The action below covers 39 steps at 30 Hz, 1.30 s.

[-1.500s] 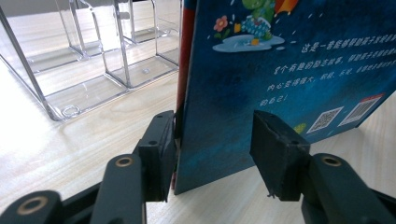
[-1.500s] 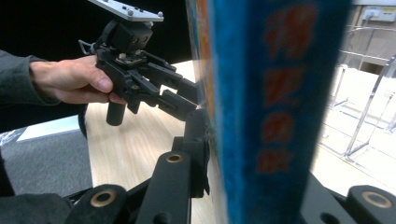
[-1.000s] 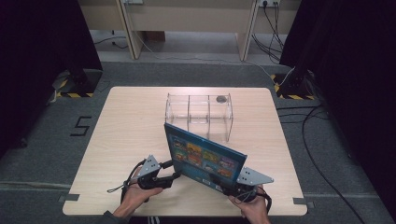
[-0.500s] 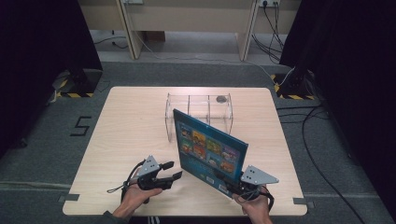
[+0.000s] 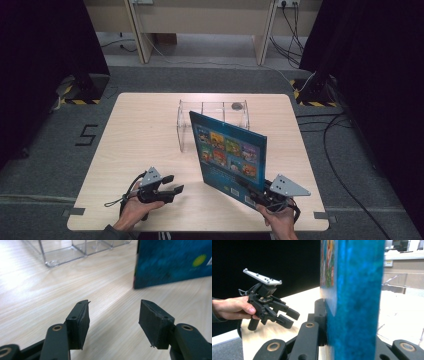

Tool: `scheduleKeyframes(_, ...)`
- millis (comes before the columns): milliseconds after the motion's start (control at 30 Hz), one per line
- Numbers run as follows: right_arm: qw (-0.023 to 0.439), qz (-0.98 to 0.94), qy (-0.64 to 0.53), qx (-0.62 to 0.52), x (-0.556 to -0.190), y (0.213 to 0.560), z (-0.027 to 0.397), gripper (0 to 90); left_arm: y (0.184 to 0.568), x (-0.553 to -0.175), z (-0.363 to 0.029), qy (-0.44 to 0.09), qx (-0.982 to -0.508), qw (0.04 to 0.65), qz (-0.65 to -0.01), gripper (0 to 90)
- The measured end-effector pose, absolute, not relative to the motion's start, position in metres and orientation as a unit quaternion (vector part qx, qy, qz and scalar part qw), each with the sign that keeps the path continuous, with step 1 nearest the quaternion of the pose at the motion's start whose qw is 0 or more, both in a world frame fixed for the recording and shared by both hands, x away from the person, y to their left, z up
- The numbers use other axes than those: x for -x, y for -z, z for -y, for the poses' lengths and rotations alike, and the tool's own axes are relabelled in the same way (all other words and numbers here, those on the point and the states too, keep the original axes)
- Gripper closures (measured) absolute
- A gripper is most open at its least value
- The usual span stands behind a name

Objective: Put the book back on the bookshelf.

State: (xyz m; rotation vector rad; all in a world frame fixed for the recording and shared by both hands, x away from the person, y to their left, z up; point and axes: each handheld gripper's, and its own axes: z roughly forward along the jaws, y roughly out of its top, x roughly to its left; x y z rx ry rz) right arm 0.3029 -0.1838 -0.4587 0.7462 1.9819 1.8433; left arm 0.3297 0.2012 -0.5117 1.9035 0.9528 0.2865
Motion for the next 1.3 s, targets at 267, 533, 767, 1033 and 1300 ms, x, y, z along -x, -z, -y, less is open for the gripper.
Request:
scheduleKeyframes(267,0.194,-0.698,-0.636,-0.265,-0.303,0.452,0.194,83.2,0.513,-0.331,-0.207,-0.121,-0.784,0.466,-0.392,40.9)
scheduleKeyframes(533,0.218,-0.674,-0.647,-0.283,-0.305,0.442,0.211,83.2,0.520,-0.333,-0.207,-0.141,-0.807,0.421,-0.389,40.3)
scheduleKeyframes(767,0.260,-0.647,-0.651,-0.300,-0.308,0.428,0.235,83.2,0.522,-0.332,-0.202,-0.158,-0.822,0.397,-0.376,34.2)
scheduleKeyframes(1033,0.302,-0.623,-0.647,-0.320,-0.322,0.418,0.247,83.2,0.522,-0.332,-0.202,-0.163,-0.825,0.390,-0.375,27.2)
scheduleKeyframes(1300,0.301,-0.619,-0.648,-0.326,-0.336,0.415,0.231,83.2,0.522,-0.332,-0.202,-0.163,-0.825,0.390,-0.375,26.7)
